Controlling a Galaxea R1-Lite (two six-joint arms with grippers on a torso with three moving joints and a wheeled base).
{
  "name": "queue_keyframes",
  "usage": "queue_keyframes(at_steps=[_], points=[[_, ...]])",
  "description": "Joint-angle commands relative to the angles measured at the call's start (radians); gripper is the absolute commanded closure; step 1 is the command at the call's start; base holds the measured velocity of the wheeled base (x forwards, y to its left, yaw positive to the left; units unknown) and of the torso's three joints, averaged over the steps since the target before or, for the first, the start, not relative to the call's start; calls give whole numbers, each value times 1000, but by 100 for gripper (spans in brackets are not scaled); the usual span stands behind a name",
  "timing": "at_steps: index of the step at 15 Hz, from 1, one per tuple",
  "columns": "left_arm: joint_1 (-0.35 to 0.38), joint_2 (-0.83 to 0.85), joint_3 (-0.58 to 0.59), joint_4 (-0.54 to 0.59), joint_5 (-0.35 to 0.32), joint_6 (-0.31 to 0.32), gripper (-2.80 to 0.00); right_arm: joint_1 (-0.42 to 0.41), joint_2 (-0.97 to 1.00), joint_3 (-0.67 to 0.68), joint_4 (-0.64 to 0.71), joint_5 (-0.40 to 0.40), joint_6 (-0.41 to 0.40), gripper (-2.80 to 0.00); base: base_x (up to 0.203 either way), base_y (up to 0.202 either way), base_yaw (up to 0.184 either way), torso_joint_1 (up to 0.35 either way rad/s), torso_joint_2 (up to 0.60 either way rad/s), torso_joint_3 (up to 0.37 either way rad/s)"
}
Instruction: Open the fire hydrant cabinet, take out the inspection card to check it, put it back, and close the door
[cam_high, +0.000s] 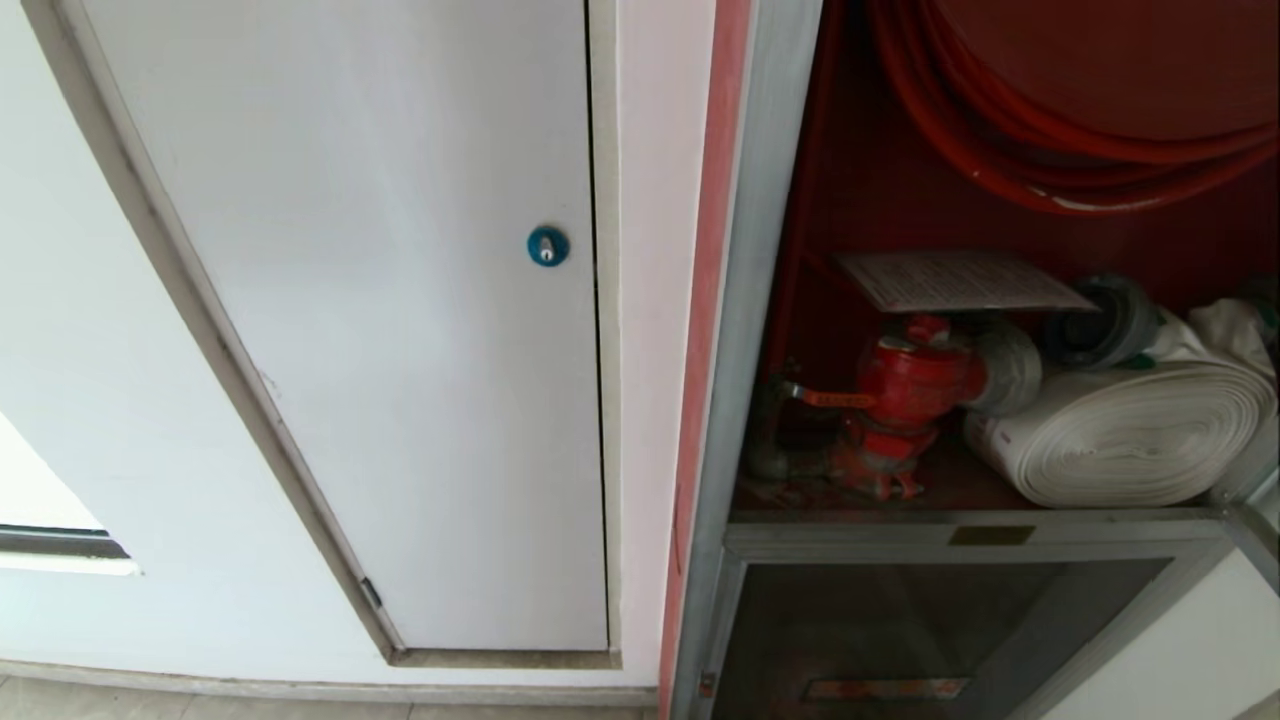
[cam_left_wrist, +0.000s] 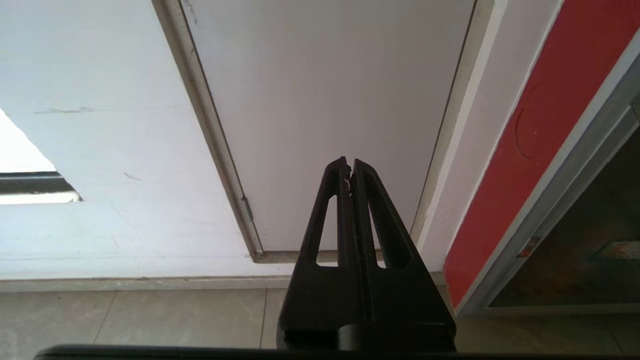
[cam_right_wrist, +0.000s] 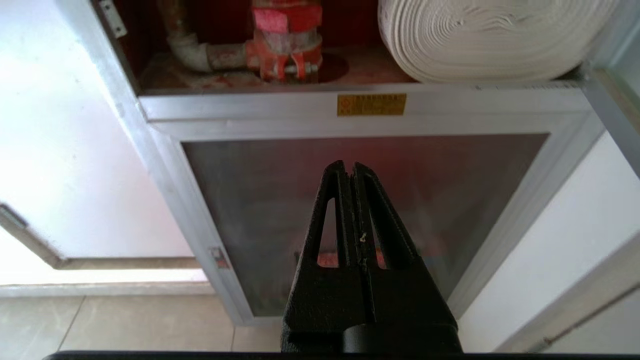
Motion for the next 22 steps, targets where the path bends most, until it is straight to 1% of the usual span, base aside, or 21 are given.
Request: queue_keyframes(at_steps=[1, 5, 9, 22], points=[[0, 1, 0, 0, 0, 0, 0, 0, 0, 0, 0, -1, 0, 0, 192, 0, 2, 2, 2, 0], [0, 1, 0, -1, 0, -2, 0, 1, 0, 0, 0, -1, 2, 0, 155, 0, 0, 5, 4, 1], [0, 1, 0, 0, 0, -2, 0, 0, 0, 0, 0, 2, -10, 0, 0, 0, 0, 0, 0, 0], [0, 1, 0, 0, 0, -2, 0, 1, 2, -4, 8, 7, -5, 0, 0, 0, 0, 0, 0, 0]])
